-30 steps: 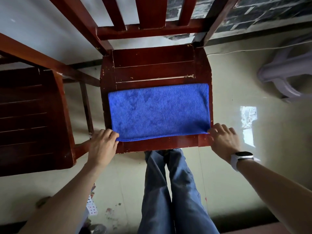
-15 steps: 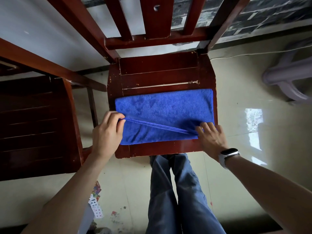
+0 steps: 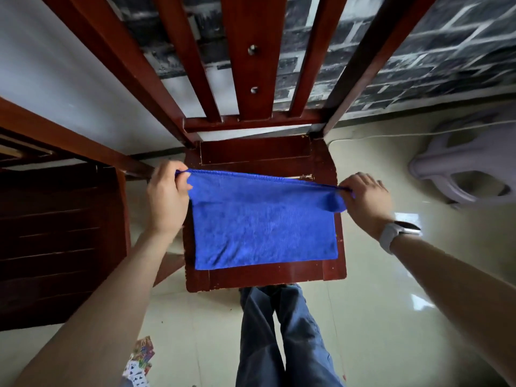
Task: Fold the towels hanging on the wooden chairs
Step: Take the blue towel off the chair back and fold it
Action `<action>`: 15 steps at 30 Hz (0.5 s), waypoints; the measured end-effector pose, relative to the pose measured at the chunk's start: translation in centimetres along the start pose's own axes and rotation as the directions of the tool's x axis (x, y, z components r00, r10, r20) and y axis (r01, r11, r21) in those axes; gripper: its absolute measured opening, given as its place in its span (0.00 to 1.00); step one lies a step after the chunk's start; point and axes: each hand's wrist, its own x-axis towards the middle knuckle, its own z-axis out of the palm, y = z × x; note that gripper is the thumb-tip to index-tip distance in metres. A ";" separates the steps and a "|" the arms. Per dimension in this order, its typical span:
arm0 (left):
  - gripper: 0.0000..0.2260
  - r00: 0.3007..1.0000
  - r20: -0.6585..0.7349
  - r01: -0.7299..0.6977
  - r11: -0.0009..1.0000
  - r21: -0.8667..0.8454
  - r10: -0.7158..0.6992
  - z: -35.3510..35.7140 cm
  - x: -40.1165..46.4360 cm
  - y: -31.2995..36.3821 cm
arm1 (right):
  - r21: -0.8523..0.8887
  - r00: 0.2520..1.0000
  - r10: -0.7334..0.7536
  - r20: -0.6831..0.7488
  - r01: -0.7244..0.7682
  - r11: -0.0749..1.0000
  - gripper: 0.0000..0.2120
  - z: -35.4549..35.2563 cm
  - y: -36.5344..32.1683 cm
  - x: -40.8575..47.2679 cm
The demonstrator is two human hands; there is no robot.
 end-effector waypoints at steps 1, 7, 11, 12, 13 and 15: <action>0.03 0.999 -0.042 -0.024 1.000 -0.007 0.023 -0.3 0.9 0.1 | 0.019 0.996 -0.019 -0.083 0.020 1.000 0.05 -1.0 -0.4 1.2; 0.03 0.992 0.007 -0.129 0.988 0.086 0.129 -1.3 -0.4 -2.4 | -0.094 0.952 -0.263 -0.157 0.251 0.963 0.07 -2.1 -0.9 2.2; 0.03 0.968 0.182 -0.199 0.973 0.116 0.176 -1.0 -5.3 -5.2 | -0.080 0.945 -0.318 -0.080 0.312 0.947 0.03 0.7 -0.3 -2.0; 0.03 0.964 0.215 -0.187 0.974 0.131 0.156 -0.8 -6.7 -5.7 | -0.076 0.943 -0.327 -0.068 0.322 0.944 0.03 1.4 -0.2 -3.2; 0.03 0.962 0.239 -0.174 0.973 0.151 0.134 -0.6 -7.9 -6.0 | -0.071 0.940 -0.337 -0.054 0.333 0.940 0.03 2.1 -0.1 -4.3; 0.04 0.952 0.278 -0.184 0.966 0.183 0.128 0.0 -9.9 -6.5 | -0.071 0.929 -0.370 -0.033 0.367 0.928 0.03 3.3 0.0 -6.1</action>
